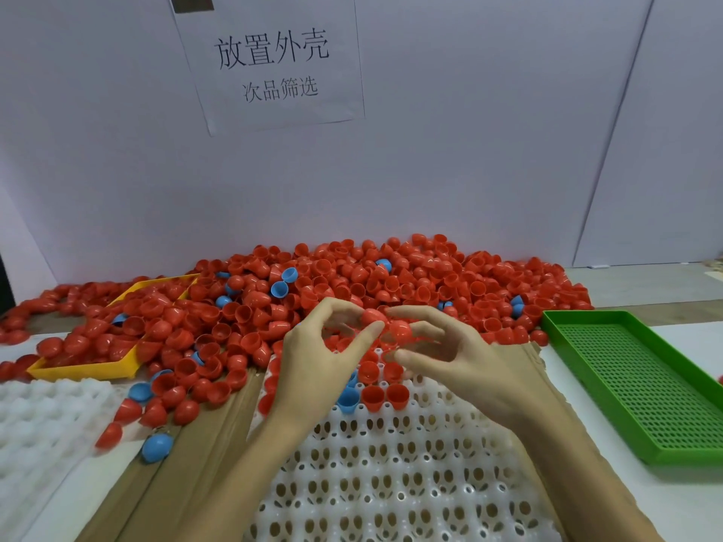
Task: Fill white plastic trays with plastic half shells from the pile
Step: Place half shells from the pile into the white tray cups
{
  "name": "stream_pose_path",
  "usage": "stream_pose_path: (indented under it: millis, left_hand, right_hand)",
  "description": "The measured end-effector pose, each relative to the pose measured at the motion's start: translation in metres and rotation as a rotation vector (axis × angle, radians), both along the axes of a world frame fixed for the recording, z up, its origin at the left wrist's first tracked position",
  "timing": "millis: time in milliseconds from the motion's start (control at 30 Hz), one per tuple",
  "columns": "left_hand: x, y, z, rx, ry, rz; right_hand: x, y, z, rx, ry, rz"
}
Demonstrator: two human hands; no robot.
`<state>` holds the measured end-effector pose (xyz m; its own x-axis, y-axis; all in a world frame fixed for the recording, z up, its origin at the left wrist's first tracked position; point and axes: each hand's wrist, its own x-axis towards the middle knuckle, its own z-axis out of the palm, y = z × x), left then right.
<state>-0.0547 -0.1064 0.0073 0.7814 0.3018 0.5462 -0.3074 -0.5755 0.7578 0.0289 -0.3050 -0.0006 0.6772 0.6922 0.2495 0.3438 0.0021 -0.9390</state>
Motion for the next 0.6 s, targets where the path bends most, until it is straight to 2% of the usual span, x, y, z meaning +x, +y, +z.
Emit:
stream_pose_path:
  millis: [267,467,533,600]
  left_hand:
    - [-0.017,-0.001,0.001,-0.031,0.017,-0.119]
    - [-0.023,0.005,0.002,0.230,0.003,-0.152]
    - [-0.024,0.006,0.002,0.179,0.026,-0.143]
    - [-0.025,0.007,0.004,0.042,0.084,-0.166]
  right_hand:
    - [-0.006,0.005,0.003,0.044,-0.036,0.044]
    - [-0.010,0.005,0.004,0.028,-0.003,0.024]
    - [-0.010,0.005,0.004,0.030,0.027,0.010]
    - [-0.009,0.005,0.003,0.031,0.043,0.011]
